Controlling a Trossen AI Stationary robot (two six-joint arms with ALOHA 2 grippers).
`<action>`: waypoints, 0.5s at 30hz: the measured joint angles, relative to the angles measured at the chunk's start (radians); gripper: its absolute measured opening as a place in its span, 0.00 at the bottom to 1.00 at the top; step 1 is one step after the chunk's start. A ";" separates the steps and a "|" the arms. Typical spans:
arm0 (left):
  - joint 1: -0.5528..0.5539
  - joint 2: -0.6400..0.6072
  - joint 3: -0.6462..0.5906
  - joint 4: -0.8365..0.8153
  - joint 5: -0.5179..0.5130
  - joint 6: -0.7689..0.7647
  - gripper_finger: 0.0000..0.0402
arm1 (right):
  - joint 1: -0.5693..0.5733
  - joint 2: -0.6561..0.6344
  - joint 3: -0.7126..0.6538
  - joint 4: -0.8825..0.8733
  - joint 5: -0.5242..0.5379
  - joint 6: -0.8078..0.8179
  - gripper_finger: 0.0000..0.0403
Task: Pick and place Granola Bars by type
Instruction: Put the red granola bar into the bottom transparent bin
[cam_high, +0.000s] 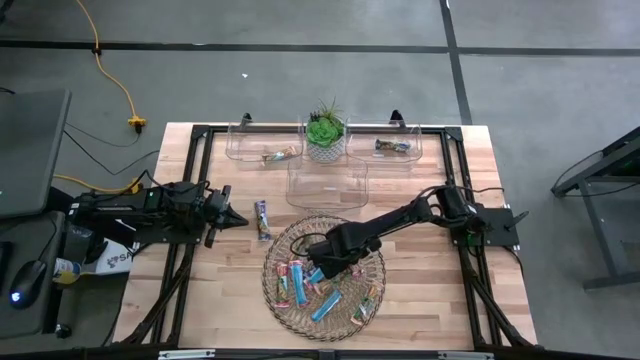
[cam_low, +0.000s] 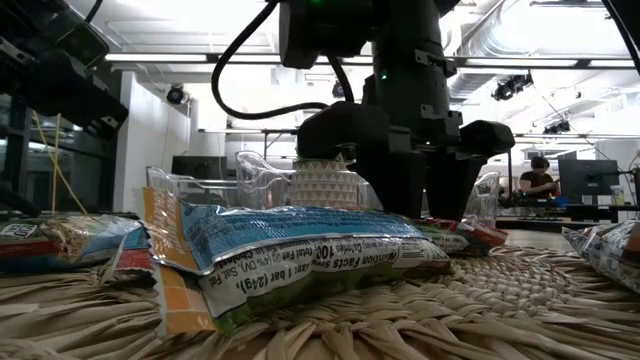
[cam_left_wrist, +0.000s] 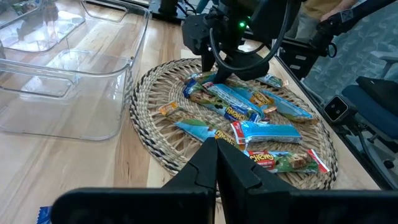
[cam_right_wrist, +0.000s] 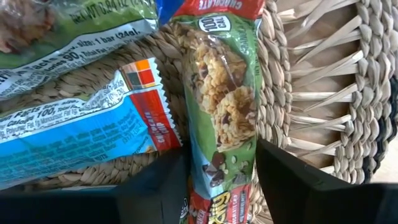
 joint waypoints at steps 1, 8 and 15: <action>0.000 0.000 0.000 0.000 0.000 0.000 0.00 | 0.000 0.001 0.000 0.000 0.000 0.000 0.40; 0.000 0.000 0.000 0.000 0.000 0.000 0.00 | 0.000 0.001 -0.001 0.001 0.000 0.003 0.34; 0.000 0.000 0.000 0.000 0.000 0.000 0.00 | 0.000 0.001 -0.001 0.002 -0.006 0.004 0.27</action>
